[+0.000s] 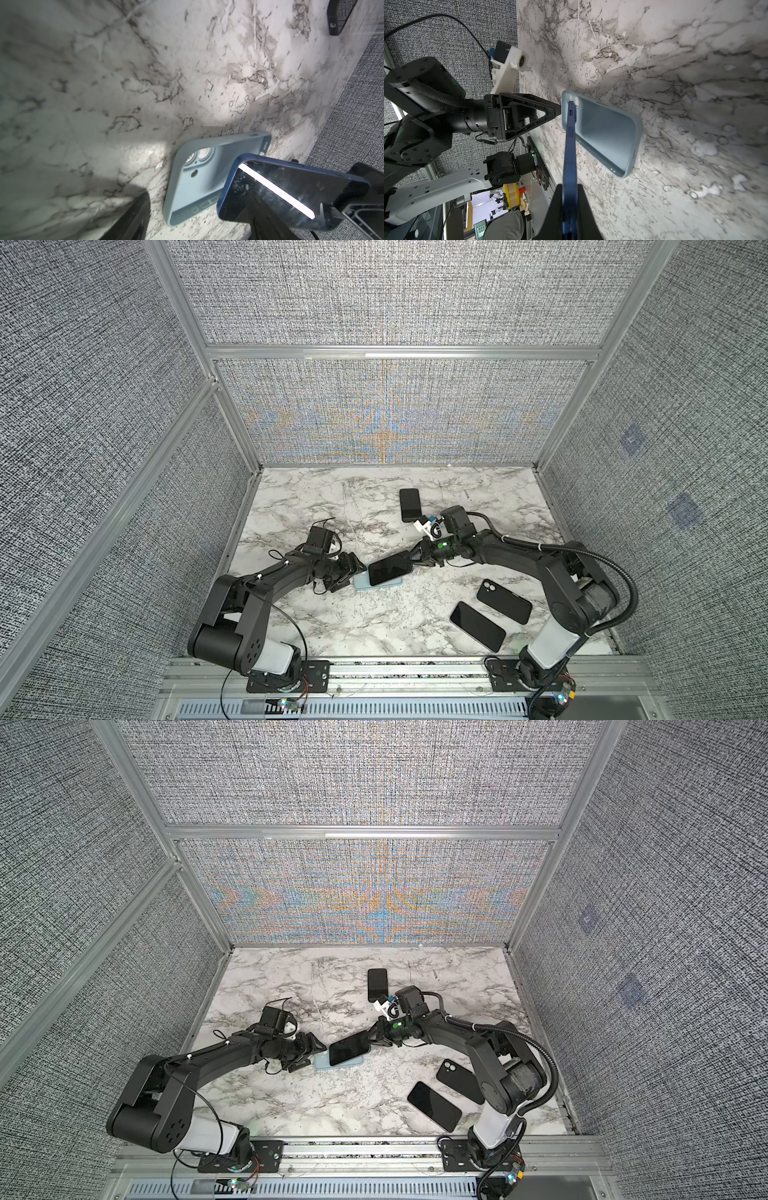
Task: Put the phone into the phone case
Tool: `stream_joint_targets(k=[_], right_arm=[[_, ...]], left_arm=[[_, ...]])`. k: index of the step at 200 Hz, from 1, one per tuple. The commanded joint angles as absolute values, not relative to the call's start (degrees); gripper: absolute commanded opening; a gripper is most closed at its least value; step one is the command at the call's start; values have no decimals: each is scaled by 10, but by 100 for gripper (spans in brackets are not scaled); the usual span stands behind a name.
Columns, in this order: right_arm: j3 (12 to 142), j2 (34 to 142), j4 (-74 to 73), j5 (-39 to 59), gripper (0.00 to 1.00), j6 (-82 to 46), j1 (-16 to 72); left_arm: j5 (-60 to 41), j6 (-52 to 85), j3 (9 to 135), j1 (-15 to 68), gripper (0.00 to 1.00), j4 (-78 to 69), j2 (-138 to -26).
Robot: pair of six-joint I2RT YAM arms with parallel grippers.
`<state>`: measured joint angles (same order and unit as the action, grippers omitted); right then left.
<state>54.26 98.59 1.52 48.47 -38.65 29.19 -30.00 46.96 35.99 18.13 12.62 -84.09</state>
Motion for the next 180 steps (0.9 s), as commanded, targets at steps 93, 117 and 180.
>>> stream_joint_targets(k=[93,117,180], right_arm=[[565,1039,52,481,10,-361,298],[565,1046,57,474,11,-359,299],[566,1064,49,469,13,-365,302]], left_arm=[[-286,463,349,180,72,122,-864],[-287,468,342,180,71,119,-857],[-285,472,321,180,71,118,-845]])
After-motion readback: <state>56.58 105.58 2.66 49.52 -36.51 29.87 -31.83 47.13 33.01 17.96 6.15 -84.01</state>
